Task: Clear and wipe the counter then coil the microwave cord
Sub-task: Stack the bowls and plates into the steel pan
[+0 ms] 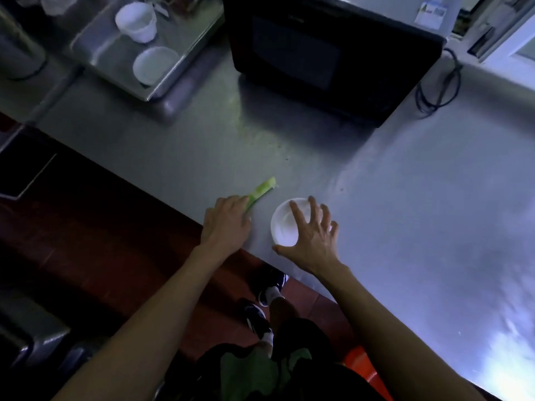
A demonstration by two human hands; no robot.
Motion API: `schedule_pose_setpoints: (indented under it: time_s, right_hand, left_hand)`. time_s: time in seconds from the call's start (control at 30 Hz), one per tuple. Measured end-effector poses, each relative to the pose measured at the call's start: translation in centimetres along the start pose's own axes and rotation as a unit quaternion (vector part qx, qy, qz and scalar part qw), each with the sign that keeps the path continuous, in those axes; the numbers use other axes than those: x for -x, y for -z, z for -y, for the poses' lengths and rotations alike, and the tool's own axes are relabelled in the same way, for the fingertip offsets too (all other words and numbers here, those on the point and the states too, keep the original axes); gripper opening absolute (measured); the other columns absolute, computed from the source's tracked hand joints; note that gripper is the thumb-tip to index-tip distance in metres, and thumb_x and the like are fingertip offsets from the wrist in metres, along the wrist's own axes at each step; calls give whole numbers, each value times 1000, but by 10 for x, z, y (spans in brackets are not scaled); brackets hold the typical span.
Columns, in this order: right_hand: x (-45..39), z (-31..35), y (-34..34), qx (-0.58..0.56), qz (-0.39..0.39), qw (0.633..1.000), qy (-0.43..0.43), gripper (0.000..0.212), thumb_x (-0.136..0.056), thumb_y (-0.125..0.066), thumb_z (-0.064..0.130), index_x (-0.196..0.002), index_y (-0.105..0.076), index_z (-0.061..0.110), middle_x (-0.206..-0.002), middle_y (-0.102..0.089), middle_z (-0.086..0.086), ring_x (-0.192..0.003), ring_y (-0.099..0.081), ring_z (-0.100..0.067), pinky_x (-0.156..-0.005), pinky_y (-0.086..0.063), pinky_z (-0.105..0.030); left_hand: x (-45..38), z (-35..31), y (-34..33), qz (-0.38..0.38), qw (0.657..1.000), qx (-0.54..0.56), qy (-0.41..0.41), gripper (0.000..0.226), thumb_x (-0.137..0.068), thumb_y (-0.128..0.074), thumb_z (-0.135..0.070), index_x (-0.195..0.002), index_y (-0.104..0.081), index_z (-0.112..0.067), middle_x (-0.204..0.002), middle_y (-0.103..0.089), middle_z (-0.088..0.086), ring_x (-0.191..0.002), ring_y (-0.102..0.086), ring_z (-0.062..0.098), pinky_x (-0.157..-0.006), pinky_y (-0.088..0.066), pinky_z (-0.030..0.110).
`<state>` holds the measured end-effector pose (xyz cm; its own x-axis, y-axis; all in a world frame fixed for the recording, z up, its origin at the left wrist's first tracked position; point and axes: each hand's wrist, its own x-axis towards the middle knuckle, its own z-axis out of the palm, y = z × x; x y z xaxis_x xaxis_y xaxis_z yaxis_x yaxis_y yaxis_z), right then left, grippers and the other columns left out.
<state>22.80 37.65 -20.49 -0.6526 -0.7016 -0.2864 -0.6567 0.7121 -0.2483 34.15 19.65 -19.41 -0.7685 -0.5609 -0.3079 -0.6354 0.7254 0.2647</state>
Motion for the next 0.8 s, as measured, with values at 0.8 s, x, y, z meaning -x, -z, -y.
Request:
schedule_pose_setpoints:
  time_s: [0.8]
  right_hand:
    - [-104,59,23,-13,-4,1000,6,114,-63,-71,76,-155,-21,31,-164,-7,-10,-146,-13,-41,-109,-28,-61]
  left_hand:
    - [-69,62,39,-4,1000,28,5,40,-91,-56,-21,-131,-53,-18,-114,-54,5,-101,-51,24,-75,-49,42]
